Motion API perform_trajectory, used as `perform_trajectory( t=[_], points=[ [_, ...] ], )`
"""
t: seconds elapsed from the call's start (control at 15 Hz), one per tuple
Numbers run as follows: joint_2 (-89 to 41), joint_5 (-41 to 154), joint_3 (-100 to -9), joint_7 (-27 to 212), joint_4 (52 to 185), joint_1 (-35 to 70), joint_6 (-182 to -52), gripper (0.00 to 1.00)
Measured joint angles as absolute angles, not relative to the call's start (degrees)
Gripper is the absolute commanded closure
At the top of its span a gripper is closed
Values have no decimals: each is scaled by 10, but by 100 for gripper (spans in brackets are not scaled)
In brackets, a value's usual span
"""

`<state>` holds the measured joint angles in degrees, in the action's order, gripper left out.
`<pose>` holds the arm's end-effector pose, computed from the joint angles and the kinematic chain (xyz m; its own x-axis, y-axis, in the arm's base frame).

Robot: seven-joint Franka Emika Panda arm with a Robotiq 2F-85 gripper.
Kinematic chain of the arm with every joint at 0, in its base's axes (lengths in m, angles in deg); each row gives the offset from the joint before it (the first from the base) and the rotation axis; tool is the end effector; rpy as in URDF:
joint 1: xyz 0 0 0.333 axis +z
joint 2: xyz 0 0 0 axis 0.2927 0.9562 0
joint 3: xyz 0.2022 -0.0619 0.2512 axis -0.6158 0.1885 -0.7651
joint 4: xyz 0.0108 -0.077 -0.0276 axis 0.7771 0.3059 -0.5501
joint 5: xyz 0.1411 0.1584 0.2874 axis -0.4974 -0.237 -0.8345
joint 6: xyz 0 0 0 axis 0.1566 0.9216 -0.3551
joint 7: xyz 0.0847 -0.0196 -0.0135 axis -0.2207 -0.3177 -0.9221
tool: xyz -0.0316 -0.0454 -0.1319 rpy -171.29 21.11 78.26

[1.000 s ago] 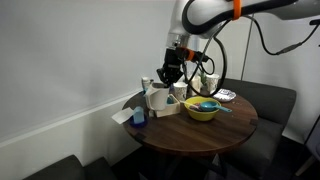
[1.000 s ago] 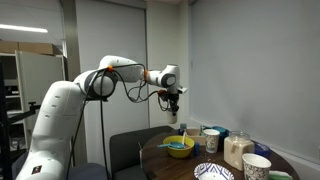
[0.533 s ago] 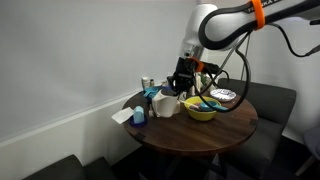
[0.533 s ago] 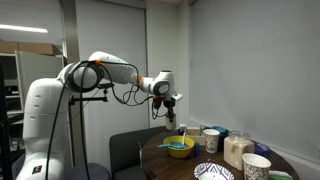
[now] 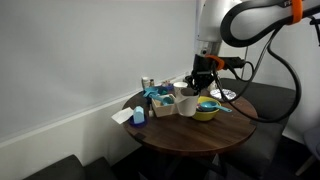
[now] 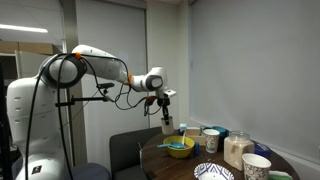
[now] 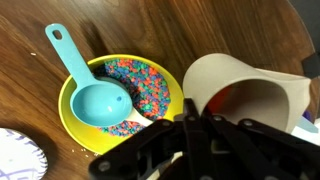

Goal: Take the cup out of the box

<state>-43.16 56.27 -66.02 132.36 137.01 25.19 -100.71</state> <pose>0.5138 0.1391 0.5099 0.8714 -0.4627 0.1627 -0.4561 -0.8865 -0.0785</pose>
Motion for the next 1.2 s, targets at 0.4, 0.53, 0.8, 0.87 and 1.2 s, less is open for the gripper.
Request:
perform_trajectory(
  t=[0.4, 0.53, 0.8, 0.87, 1.2],
  points=[
    [-407, 491, -663, 1277, 1370, 253, -1024, 99],
    [-394, 476, -663, 1259, 1369, 253, -1016, 99],
    [-375, 479, -662, 1256, 1364, 253, -1004, 70],
    [-371, 480, -662, 1256, 1362, 253, -1003, 69],
    [-359, 480, -662, 1257, 1333, 253, -986, 36]
  ],
)
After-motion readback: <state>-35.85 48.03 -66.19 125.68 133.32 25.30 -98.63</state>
